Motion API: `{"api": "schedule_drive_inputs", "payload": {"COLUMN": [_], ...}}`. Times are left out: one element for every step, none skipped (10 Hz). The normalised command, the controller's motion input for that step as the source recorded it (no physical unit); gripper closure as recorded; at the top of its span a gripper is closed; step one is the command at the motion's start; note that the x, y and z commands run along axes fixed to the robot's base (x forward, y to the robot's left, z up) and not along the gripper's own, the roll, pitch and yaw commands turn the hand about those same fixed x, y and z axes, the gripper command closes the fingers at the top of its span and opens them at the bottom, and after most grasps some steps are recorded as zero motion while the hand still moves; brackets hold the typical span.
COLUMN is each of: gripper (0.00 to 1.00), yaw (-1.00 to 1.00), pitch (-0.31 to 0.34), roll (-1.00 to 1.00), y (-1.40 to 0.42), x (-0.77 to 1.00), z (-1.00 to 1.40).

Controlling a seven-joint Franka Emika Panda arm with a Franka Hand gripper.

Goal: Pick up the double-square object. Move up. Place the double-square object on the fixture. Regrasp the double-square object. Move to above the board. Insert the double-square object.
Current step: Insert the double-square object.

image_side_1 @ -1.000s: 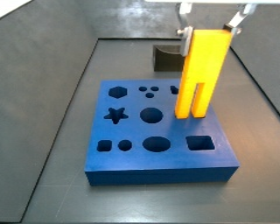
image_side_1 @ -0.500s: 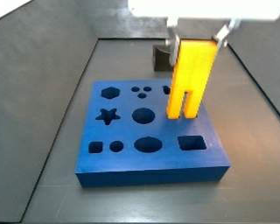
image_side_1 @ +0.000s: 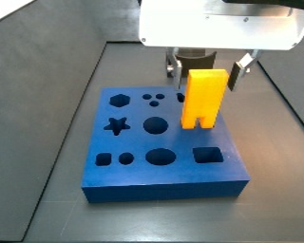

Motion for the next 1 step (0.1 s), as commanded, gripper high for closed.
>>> {"api": "schedule_drive_inputs", "payload": {"gripper": [0.00], "yaw": [0.00], "pitch": [0.000], "roll": [0.00], "y": [0.00], "x": [0.00], "z": [0.00]}}
